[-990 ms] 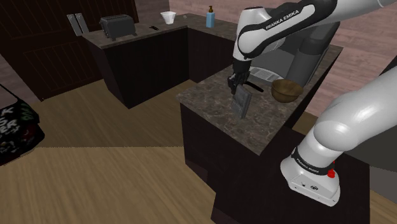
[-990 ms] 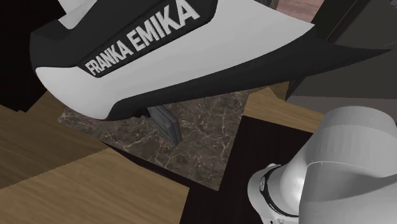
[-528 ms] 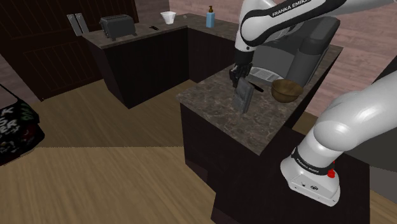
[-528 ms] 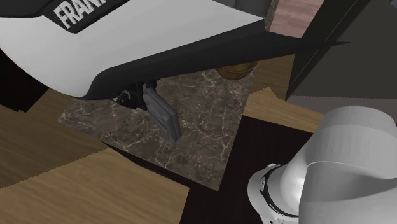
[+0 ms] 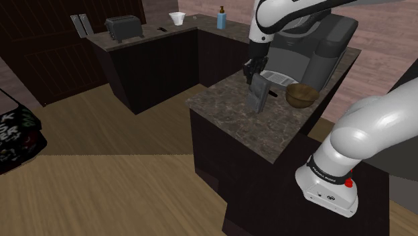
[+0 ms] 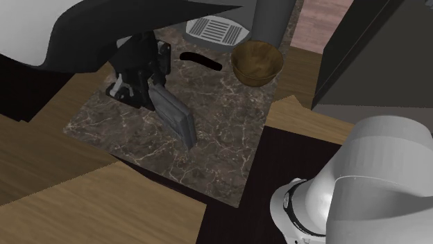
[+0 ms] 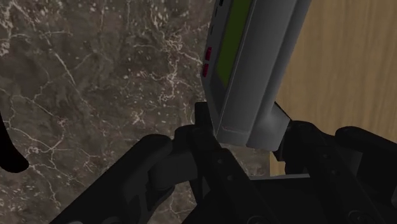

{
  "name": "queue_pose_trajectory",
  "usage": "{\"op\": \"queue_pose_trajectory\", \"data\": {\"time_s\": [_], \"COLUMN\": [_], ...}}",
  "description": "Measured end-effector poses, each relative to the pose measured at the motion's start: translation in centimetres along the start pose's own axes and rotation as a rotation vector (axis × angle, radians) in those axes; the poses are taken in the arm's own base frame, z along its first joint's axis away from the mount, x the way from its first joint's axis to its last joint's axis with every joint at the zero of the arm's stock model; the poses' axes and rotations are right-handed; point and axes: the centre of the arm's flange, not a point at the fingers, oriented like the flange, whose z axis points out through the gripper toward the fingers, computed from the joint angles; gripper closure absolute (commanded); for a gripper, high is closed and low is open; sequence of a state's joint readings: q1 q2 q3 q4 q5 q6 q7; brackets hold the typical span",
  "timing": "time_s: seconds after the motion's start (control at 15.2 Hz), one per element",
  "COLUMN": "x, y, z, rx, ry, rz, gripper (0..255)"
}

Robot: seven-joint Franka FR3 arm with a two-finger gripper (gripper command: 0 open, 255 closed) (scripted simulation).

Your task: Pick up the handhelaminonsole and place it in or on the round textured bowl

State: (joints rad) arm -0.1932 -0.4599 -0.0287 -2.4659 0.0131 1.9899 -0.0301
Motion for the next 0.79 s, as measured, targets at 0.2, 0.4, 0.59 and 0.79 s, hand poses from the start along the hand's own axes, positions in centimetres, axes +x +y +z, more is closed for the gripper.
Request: {"op": "queue_pose_trajectory", "data": {"time_s": [0.2, 0.4, 0.59, 0.79], "x": [0.1, 0.1, -0.3, -0.8], "y": [0.0, 0.0, 1.5, 5.1], "z": [-1.6, -3.2, -3.9, -4.7], "rx": [0.000, 0.000, 0.000, 0.000], "ry": [0.000, 0.000, 0.000, 0.000], "rz": [0.000, 0.000, 0.000, 0.001], "gripper": [255, 255, 255, 255]}}
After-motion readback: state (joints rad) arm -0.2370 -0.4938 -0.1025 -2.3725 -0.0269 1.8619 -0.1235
